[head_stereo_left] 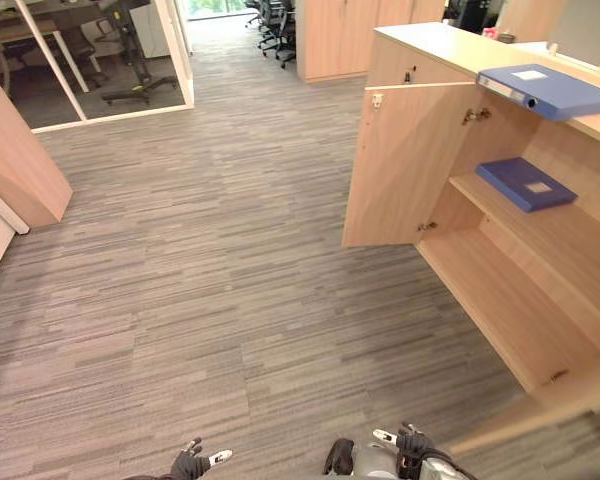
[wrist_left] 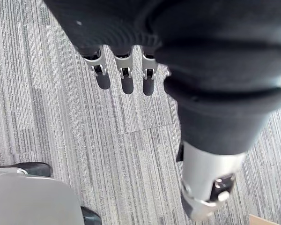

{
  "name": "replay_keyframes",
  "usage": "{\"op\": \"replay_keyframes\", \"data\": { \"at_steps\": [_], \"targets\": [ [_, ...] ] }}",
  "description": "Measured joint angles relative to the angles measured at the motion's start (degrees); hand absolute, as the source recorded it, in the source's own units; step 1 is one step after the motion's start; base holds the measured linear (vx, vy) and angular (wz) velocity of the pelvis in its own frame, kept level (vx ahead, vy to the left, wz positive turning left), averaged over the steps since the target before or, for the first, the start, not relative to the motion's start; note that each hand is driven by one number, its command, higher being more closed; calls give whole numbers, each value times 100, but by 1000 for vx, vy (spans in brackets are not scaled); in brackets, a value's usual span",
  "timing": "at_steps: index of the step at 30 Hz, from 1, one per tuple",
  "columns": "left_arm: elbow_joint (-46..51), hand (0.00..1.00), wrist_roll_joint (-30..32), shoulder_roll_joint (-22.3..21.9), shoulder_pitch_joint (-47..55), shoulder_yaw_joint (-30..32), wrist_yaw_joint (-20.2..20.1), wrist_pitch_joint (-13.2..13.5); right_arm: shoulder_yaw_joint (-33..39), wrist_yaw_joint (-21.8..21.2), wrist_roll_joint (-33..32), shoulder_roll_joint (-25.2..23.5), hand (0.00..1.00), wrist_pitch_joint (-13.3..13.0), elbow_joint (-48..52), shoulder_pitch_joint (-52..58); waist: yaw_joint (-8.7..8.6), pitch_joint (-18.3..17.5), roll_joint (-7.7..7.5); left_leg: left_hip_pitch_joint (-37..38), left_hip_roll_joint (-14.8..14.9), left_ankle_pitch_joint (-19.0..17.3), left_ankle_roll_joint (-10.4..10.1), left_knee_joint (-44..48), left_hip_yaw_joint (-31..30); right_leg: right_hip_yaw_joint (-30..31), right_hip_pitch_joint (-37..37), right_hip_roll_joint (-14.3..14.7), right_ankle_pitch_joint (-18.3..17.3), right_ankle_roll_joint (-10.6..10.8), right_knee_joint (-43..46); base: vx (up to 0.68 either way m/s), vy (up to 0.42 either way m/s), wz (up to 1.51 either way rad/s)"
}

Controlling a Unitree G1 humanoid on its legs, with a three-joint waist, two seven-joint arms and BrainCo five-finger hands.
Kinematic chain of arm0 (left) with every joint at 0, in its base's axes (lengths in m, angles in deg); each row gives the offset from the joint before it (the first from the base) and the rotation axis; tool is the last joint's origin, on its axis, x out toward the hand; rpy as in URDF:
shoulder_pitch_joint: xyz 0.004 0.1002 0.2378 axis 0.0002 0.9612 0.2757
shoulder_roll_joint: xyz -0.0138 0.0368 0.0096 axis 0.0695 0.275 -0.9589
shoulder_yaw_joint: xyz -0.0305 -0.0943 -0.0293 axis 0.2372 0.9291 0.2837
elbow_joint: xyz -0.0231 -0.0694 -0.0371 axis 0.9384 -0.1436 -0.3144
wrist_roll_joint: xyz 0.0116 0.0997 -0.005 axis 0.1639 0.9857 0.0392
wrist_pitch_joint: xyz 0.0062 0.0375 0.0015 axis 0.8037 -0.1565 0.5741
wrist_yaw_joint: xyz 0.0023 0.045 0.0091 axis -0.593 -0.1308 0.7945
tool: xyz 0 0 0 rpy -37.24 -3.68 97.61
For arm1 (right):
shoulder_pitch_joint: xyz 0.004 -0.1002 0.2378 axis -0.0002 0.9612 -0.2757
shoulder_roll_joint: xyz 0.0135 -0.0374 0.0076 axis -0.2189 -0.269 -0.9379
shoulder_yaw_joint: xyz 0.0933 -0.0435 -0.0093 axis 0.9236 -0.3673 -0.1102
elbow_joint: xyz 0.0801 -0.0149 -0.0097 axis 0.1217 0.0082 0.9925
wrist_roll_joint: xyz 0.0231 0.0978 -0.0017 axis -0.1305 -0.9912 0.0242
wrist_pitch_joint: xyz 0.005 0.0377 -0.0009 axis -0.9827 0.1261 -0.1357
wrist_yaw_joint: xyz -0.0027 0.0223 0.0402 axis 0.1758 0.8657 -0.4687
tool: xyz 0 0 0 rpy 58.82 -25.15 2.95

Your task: Walk over to the cabinet, pick up the folder, carry it to the office cabinet, place the folder inside the office cabinet, then close the office cabinet door

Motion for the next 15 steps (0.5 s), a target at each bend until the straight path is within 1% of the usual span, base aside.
{"op": "replay_keyframes", "data": {
  "at_steps": [1,2,3,4,5,6,7,8,9,10,11,12,13,14,15],
  "targets": [
    [8,0,2,-85,22,219,-55,-21,11,-3,18,-3,0,7,-1,15,-31,-95,142,-404,251,-298,-282,1115,44,-155,177,284,-132,101,-244,496,-212,25],
    [57,0,-1,-116,-20,523,-60,-43,-5,-6,32,-47,0,18,-1,17,-21,-83,102,-1142,518,-155,-492,2758,185,-205,377,506,-188,102,-493,517,-225,3],
    [127,0,-23,-144,44,732,-62,-52,-10,-16,35,-64,0,43,-2,23,-6,-76,157,-1761,873,372,-761,4201,287,-149,725,823,-208,77,-807,516,-215,-24],
    [128,0,-71,-139,78,748,-61,-54,-11,-17,33,-58,0,57,-32,24,17,-65,158,-1974,1047,449,-806,4747,354,-82,886,948,-210,8,-892,520,-112,-71],
    [127,0,-163,-127,162,800,-46,-64,-16,-21,29,-63,0,72,-178,6,88,-46,124,-2202,1344,412,-733,5399,543,122,1187,1126,-266,-89,-1037,513,-28,-102],
    [126,0,-319,-133,220,854,-16,-65,-14,-19,31,-74,0,82,-284,3,160,-38,59,-2356,1440,365,-659,5502,634,390,1450,1209,-278,-104,-1206,511,-3,-112],
    [131,0,-357,-145,227,919,-11,-63,-12,-17,31,-78,0,93,-296,7,193,-36,40,-2449,1437,335,-619,5418,642,532,1552,1220,-276,-100,-1303,491,46,-117],
    [132,0,-433,-210,262,1068,6,-53,-9,0,25,-78,0,112,-354,-5,226,0,-9,-2679,1370,250,-613,5141,589,819,1725,1226,-254,-63,-1488,477,80,-105],
    [131,0,-509,-247,272,1148,17,-50,-12,7,29,-79,0,120,-374,-23,244,5,-12,-2855,1295,160,-593,4804,490,1022,1842,1209,-221,-9,-1616,461,99,-115],
    [131,0,-531,-267,273,1202,32,-48,-11,10,28,-82,0,123,-404,-45,254,40,-28,-2984,1216,90,-644,4328,355,1200,1958,1164,-191,41,-1733,418,135,-107],
    [133,0,-541,-276,268,1252,61,-39,-15,11,27,-91,0,122,-406,-46,265,76,-54,-3091,1055,96,-682,3513,63,1407,2102,1069,-193,127,-1838,389,175,-109],
    [137,0,-548,-285,255,1292,81,-23,-18,12,25,-103,0,118,-405,-46,281,92,-65,-3156,905,149,-762,2651,-337,1594,2227,960,-236,230,-1900,474,243,-91],
    [137,0,-548,-288,251,1299,96,-8,-21,11,25,-109,0,115,-405,-44,283,95,-65,-3173,849,242,-838,2190,-573,1654,2290,903,-276,308,-1933,411,228,-81],
    [135,0,-553,-305,254,1311,126,27,-46,14,21,-106,0,108,-405,-33,290,89,-55,-3174,757,460,-925,1351,-1086,1816,2376,787,-402,526,-1980,429,281,-64],
    [131,0,-582,-329,257,1313,152,41,-70,15,19,-82,0,89,-397,-4,295,79,-17,-3173,753,625,-949,944,-1398,1915,2461,737,-486,657,-1979,367,264,-70]
  ]
}}
